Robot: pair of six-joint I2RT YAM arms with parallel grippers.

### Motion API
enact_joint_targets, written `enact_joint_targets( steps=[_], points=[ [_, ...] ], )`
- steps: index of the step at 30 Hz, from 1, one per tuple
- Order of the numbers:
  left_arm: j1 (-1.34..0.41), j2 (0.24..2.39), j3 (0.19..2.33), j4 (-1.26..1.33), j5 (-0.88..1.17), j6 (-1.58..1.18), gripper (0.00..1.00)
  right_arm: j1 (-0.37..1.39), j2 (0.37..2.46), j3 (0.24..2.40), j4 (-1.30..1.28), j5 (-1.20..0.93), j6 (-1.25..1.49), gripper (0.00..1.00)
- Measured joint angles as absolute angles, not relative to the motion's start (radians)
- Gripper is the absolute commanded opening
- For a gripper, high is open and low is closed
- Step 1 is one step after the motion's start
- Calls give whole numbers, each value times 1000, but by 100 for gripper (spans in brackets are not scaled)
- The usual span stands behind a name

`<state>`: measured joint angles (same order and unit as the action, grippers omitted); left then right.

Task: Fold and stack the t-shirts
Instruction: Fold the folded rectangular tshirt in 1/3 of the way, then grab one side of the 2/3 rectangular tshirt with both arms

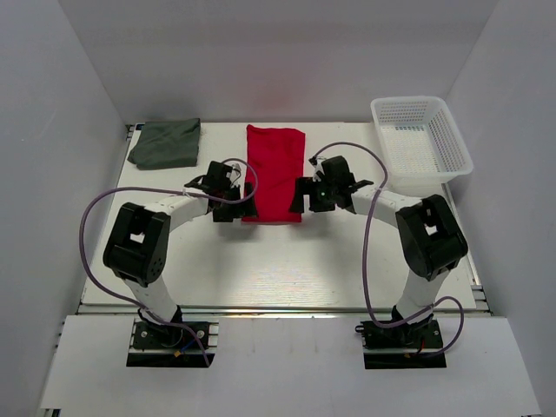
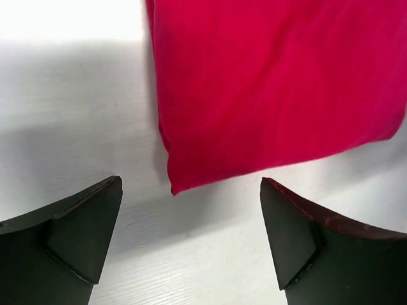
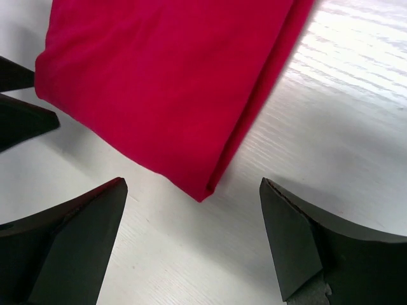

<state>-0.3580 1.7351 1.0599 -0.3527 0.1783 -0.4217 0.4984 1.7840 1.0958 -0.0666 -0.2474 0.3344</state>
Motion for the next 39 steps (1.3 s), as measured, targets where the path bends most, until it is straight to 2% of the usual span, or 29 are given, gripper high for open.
enact_joint_targets(
  steps=[9, 12, 13, 16, 17, 21, 23, 26, 29, 30, 35, 39],
  points=[
    [-362, 1765, 1036, -260, 233, -389, 100, 497, 1826, 1094, -9, -283, 390, 90],
    [-362, 1776, 1039, -245, 247, -378, 87, 497, 1847, 1093, 8, -289, 395, 90],
    [-362, 1778, 1039, -243, 249, -373, 84, 497, 1857, 1093, 10, -292, 398, 85],
    [-362, 1781, 1031, -235, 254, -360, 74, 497, 1872, 1083, 23, -305, 406, 76],
    [-362, 1781, 1024, -227, 257, -356, 66, 497, 1873, 1081, 25, -307, 408, 69],
    [-362, 1787, 1008, -208, 274, -349, 46, 496, 1875, 1062, 27, -316, 411, 48],
    [-362, 1795, 1008, -204, 283, -348, 41, 495, 1879, 1056, 29, -323, 414, 37],
    [-362, 1797, 1003, -200, 294, -346, 32, 495, 1886, 1048, 35, -335, 417, 28],
    [-362, 1797, 992, -194, 305, -347, 7, 495, 1886, 1028, 53, -344, 416, 0],
    [-362, 1797, 990, -193, 309, -349, 0, 495, 1886, 1020, 61, -347, 424, 0],
    [-366, 1774, 970, -195, 316, -343, 0, 495, 1882, 1013, 63, -363, 418, 0],
    [-388, 1685, 912, -257, 327, -350, 0, 500, 1796, 933, 38, -371, 413, 0]
  ],
)
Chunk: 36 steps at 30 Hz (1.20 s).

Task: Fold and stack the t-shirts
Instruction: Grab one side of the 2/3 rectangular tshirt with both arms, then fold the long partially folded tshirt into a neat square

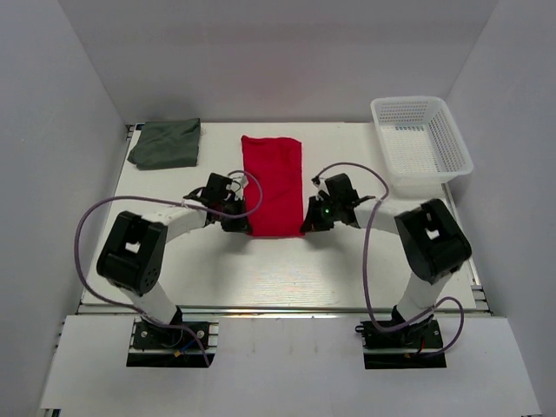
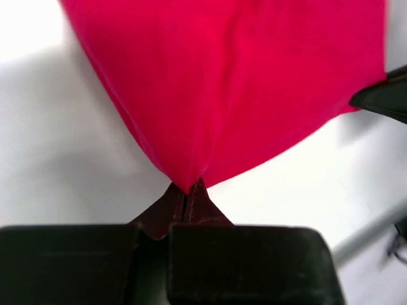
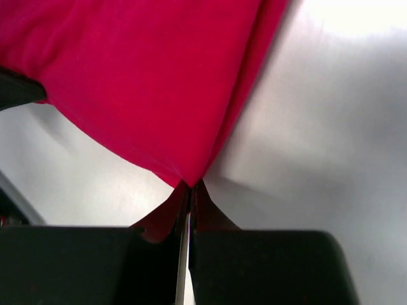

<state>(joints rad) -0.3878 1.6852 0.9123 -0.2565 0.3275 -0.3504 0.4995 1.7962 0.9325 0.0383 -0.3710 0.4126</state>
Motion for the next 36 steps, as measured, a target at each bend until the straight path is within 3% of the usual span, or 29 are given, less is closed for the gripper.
enact_joint_targets(
  steps=[11, 19, 36],
  points=[
    [-472, 1308, 865, -545, 486, -379, 0, 509, 1390, 836, -322, -522, 317, 0],
    [-482, 1206, 994, -745, 588, -366, 0, 511, 1230, 970, -599, -658, 192, 0],
    [-475, 1270, 1100, -745, 476, -368, 0, 480, 1347, 1077, -619, -589, 236, 0]
  ],
)
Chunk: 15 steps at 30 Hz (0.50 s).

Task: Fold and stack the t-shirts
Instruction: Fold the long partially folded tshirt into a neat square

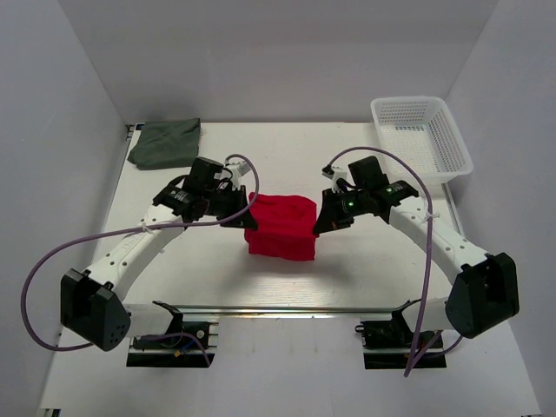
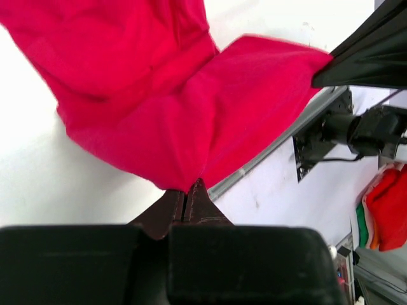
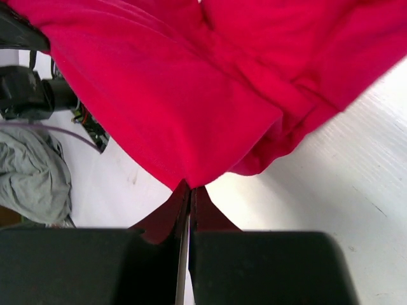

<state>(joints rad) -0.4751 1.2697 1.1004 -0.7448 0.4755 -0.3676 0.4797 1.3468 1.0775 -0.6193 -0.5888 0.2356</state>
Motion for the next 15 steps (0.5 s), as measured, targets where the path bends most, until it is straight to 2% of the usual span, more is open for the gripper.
enact_joint_targets(
  steps=[9, 15],
  points=[
    [-462, 1378, 1103, -617, 520, -364, 0, 453, 1318, 1066, -575, -582, 251, 0],
    [-468, 1271, 1033, -494, 657, -311, 0, 452, 1140, 942, -522, -587, 234, 0]
  ],
)
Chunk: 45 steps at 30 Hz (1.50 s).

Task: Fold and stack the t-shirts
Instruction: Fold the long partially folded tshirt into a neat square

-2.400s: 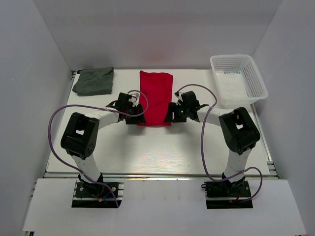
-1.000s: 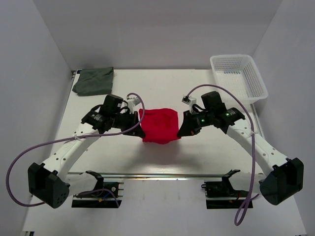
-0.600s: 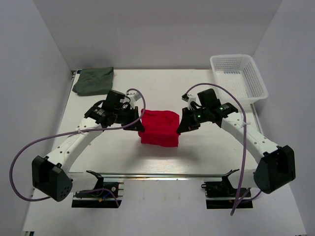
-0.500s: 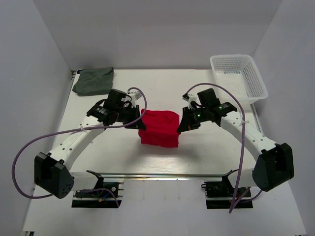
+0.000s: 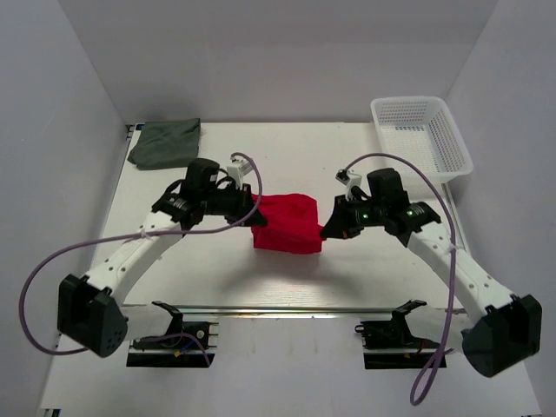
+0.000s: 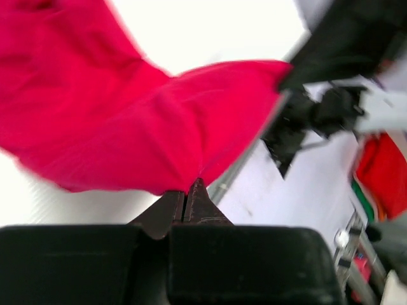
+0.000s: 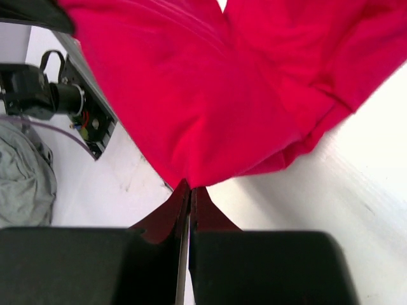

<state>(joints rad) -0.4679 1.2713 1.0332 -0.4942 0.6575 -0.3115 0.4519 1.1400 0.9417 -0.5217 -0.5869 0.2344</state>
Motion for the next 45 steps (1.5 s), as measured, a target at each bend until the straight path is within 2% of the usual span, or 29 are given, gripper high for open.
enact_joint_targets(
  steps=[6, 12, 19, 31, 45],
  points=[
    [-475, 1123, 922, -430, 778, -284, 0, 452, 1016, 855, -503, -583, 231, 0],
    [-474, 1151, 844, -387, 802, -278, 0, 452, 984, 813, -482, -583, 232, 0],
    [-468, 1206, 847, -310, 803, -277, 0, 452, 986, 813, -445, -546, 240, 0],
    [-464, 1308, 875, -267, 656, -325, 0, 437, 1244, 912, -413, -348, 305, 0],
    [-396, 1493, 1002, -213, 516, -421, 0, 399, 1463, 1105, -364, -322, 305, 0]
  ],
)
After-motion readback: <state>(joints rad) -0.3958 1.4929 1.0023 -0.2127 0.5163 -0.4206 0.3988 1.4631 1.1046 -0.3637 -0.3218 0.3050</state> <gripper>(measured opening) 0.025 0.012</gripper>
